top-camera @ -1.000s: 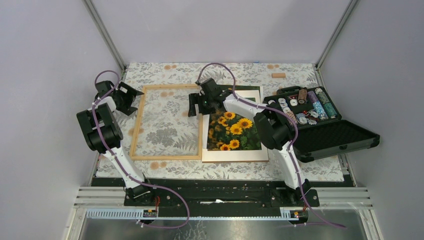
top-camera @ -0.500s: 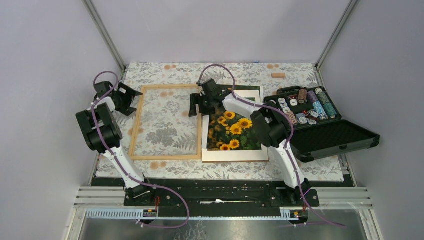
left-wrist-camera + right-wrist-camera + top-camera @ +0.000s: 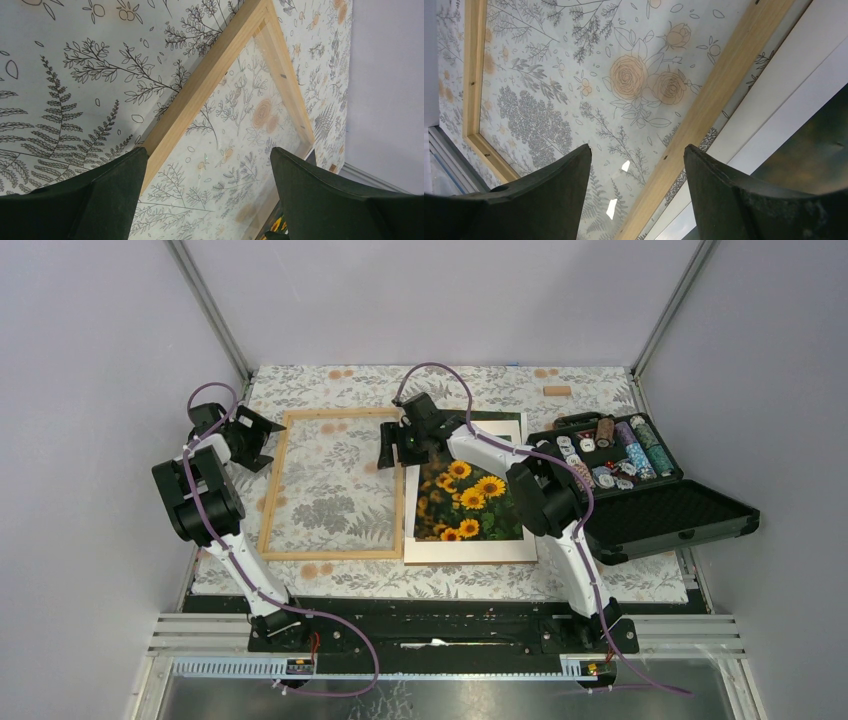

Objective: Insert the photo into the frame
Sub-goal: Place the photo frame item in the photo frame.

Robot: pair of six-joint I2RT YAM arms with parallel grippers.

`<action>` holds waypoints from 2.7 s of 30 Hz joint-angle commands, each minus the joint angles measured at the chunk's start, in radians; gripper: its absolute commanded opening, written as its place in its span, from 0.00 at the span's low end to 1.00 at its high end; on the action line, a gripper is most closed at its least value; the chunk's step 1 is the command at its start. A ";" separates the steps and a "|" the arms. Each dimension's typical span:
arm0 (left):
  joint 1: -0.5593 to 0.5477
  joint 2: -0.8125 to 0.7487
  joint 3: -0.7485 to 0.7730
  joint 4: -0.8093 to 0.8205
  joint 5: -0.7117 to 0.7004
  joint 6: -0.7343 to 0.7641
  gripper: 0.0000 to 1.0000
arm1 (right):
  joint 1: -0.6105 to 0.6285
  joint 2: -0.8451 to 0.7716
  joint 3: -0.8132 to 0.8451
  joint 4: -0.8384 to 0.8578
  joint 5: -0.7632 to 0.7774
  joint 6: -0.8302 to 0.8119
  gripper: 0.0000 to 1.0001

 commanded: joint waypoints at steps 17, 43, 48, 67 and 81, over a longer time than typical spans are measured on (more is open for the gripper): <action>-0.004 0.008 0.002 0.004 0.018 -0.017 0.98 | 0.015 0.086 0.108 -0.023 -0.034 0.029 0.73; -0.019 0.001 -0.006 0.004 0.005 -0.006 0.99 | -0.027 -0.107 -0.144 0.127 0.002 -0.013 0.85; -0.030 0.004 -0.008 -0.008 -0.001 0.009 0.99 | -0.036 -0.071 -0.132 0.141 -0.018 0.021 0.85; -0.080 -0.051 0.014 -0.034 -0.033 0.005 0.99 | -0.199 0.147 0.168 0.252 0.053 0.158 0.85; -0.094 -0.041 0.026 -0.033 -0.045 0.018 0.99 | -0.182 0.339 0.450 0.176 0.036 0.074 0.43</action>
